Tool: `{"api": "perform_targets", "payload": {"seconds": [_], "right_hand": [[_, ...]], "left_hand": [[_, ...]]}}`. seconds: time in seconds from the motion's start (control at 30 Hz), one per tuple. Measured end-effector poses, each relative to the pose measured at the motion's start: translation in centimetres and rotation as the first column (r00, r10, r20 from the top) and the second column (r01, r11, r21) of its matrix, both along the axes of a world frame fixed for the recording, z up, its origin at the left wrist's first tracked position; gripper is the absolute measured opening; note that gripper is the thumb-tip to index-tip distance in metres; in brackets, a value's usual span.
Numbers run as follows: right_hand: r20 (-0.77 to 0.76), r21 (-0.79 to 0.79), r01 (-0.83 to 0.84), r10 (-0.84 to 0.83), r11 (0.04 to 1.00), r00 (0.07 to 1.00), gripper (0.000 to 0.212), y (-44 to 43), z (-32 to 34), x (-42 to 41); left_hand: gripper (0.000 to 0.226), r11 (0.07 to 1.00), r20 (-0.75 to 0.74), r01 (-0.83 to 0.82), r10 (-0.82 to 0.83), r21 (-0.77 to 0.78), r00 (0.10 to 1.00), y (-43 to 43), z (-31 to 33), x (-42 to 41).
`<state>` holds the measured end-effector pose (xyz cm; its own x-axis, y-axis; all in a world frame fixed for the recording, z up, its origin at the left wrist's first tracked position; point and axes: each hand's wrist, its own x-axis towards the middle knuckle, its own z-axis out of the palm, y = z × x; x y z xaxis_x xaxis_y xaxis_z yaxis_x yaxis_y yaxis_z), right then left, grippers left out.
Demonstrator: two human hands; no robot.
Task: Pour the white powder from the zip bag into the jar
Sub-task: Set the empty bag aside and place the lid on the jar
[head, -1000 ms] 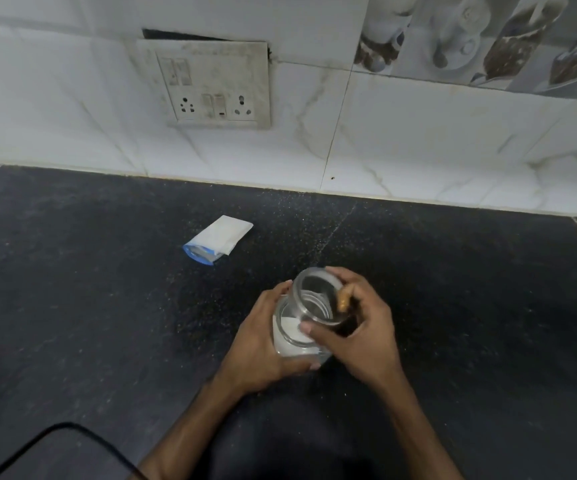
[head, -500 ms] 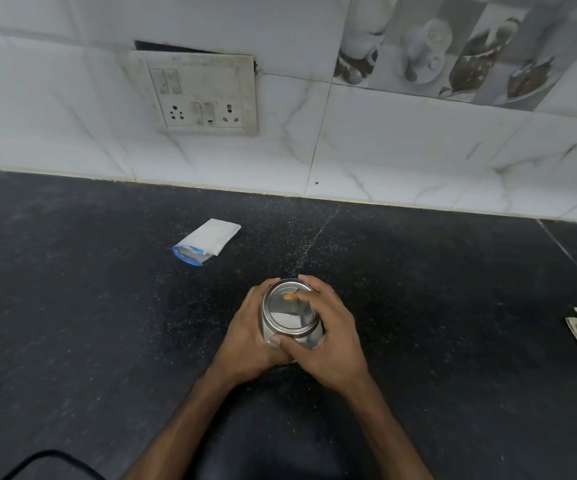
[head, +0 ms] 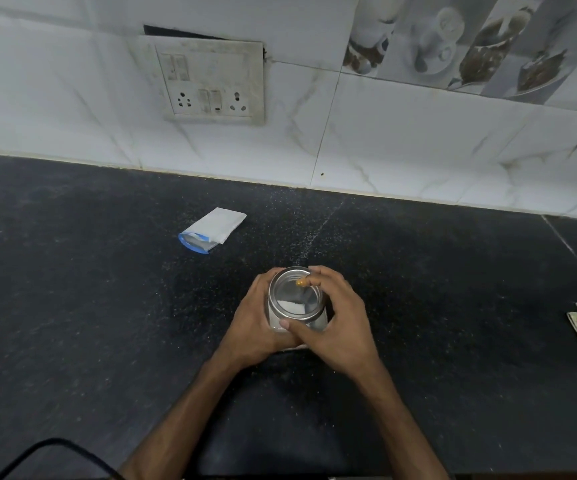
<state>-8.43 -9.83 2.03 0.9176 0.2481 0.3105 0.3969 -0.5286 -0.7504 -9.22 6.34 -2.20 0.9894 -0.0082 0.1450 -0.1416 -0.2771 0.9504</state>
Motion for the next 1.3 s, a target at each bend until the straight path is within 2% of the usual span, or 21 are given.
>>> {"api": "perform_targets", "payload": {"seconds": [0.13, 0.2, 0.27, 0.37, 0.47, 0.57, 0.63, 0.73, 0.8, 0.83, 0.93, 1.0, 1.07, 1.17, 1.23, 1.3], "right_hand": [[0.088, 0.156, 0.111, -0.126, 0.981, 0.988, 0.058, 0.8, -1.6, -0.8], [0.105, 0.182, 0.128, -0.148, 0.975, 0.983, 0.057, 1.1, -1.9, -1.1], [0.085, 0.127, 0.137, -0.149, 0.982, 0.985, 0.059, 1.3, -1.2, -1.3], [-0.01, -0.042, 0.144, -0.145, 0.989, 0.989, 0.061, 1.2, -0.1, -1.4], [0.002, -0.035, 0.077, -0.077, 0.996, 0.997, 0.063, 1.2, 0.1, -1.3], [0.011, -0.001, 0.195, -0.195, 0.981, 0.981, 0.065, 2.0, -0.7, -1.6], [0.012, -0.056, 0.222, -0.221, 0.973, 0.975, 0.069, 2.4, -0.2, -1.8], [-0.034, -0.15, 0.114, -0.12, 0.982, 0.992, 0.066, 1.8, 0.5, -1.0], [-0.035, -0.15, 0.023, -0.028, 0.988, 0.999, 0.065, 1.3, 0.7, -0.6], [-0.024, -0.128, 0.029, -0.032, 0.991, 0.999, 0.065, 1.3, 0.3, -0.7], [-0.003, -0.091, 0.204, -0.205, 0.975, 0.979, 0.067, 2.8, -0.3, -1.6], [0.029, -0.185, 0.273, -0.273, 0.944, 0.962, 0.072, 3.6, 0.2, -1.9], [-0.007, -0.303, 0.202, -0.214, 0.931, 0.977, 0.08, 3.1, 0.9, -1.3], [-0.109, -0.324, -0.007, -0.03, 0.946, 0.994, 0.085, 1.8, 1.3, -0.3], [-0.045, -0.304, -0.057, 0.045, 0.951, 0.998, 0.073, 1.7, 0.3, -0.4], [0.015, -0.269, -0.027, 0.032, 0.963, 0.999, 0.065, 1.8, -0.6, -0.6]], "left_hand": [[0.095, 1.0, -0.001, 0.006, -0.006, -0.004, 1.0, 0.1, -0.4, 0.1], [0.094, 1.0, 0.006, 0.006, -0.006, -0.009, 1.0, 0.0, -0.4, 0.2], [0.09, 1.0, 0.008, 0.005, -0.005, -0.011, 1.0, 0.1, -0.2, 0.1], [0.088, 1.0, 0.016, 0.011, -0.011, -0.008, 1.0, 0.0, 0.0, 0.1], [0.089, 1.0, 0.013, 0.002, -0.001, -0.02, 1.0, 0.0, 0.0, 0.0], [0.089, 0.999, 0.009, 0.019, -0.019, -0.025, 1.0, 0.0, -0.1, 0.1], [0.087, 0.999, 0.011, 0.029, -0.028, -0.029, 1.0, 0.0, -0.1, 0.2], [0.087, 0.999, 0.016, 0.023, -0.023, -0.037, 1.0, 0.0, -0.1, 0.2], [0.091, 0.999, 0.007, 0.021, -0.021, -0.043, 1.0, 0.1, -0.3, 0.1], [0.092, 0.999, 0.008, 0.027, -0.026, -0.046, 1.0, 0.1, -0.5, 0.2], [0.085, 0.998, 0.026, 0.041, -0.04, -0.044, 0.999, 0.1, -0.7, 0.4], [0.081, 0.998, 0.015, 0.043, -0.043, -0.048, 0.999, 0.0, -0.7, 0.4], [0.082, 0.997, 0.002, 0.045, -0.045, -0.07, 0.999, 0.0, -0.6, 0.4], [0.089, 0.997, 0.011, 0.043, -0.042, -0.069, 0.999, 0.1, -0.7, 0.3], [0.091, 0.996, 0.01, 0.051, -0.051, -0.069, 0.999, 0.3, -0.8, 0.3], [0.093, 0.995, -0.005, 0.061, -0.062, -0.075, 0.998, 0.1, -0.6, 0.2]]}}
